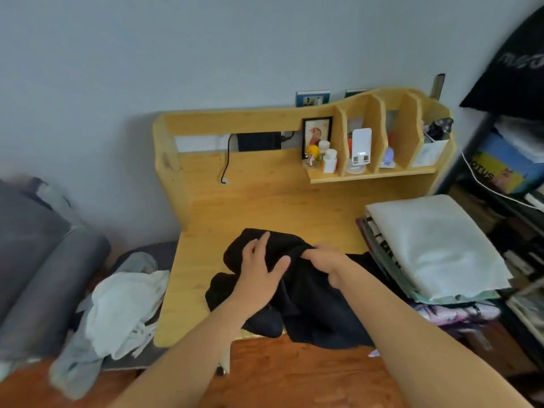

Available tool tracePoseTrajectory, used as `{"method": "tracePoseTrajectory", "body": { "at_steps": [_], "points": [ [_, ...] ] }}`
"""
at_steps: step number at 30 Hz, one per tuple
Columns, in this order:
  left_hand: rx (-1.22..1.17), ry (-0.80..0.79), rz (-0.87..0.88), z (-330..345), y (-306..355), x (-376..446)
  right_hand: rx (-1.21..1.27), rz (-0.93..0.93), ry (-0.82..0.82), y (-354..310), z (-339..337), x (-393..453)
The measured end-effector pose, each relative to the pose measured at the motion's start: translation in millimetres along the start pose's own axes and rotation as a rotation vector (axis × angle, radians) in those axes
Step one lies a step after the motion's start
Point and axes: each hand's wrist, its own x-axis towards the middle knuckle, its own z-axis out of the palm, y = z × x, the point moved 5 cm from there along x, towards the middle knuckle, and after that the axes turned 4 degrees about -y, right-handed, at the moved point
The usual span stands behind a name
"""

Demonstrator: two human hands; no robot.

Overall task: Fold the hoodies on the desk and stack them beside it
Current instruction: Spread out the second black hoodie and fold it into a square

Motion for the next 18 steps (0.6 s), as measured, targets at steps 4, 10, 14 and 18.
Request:
{"method": "tracePoseTrajectory", "body": {
  "at_steps": [4,10,14,18],
  "points": [
    [0.102,-0.045,0.061,35,6,-19,0.107,0.018,-0.060,-22,0,-10],
    [0.349,0.199,0.062,-49,35,10,0.109,-0.323,0.022,-103,-35,-43],
    [0.217,0.340,0.194,-120,102,29,0.062,-0.694,0.153,-155,-73,-61],
    [0.135,0.360,0.236,-159,140,39,0.005,-0.843,0.089,-133,-68,-61]
  ]
}}
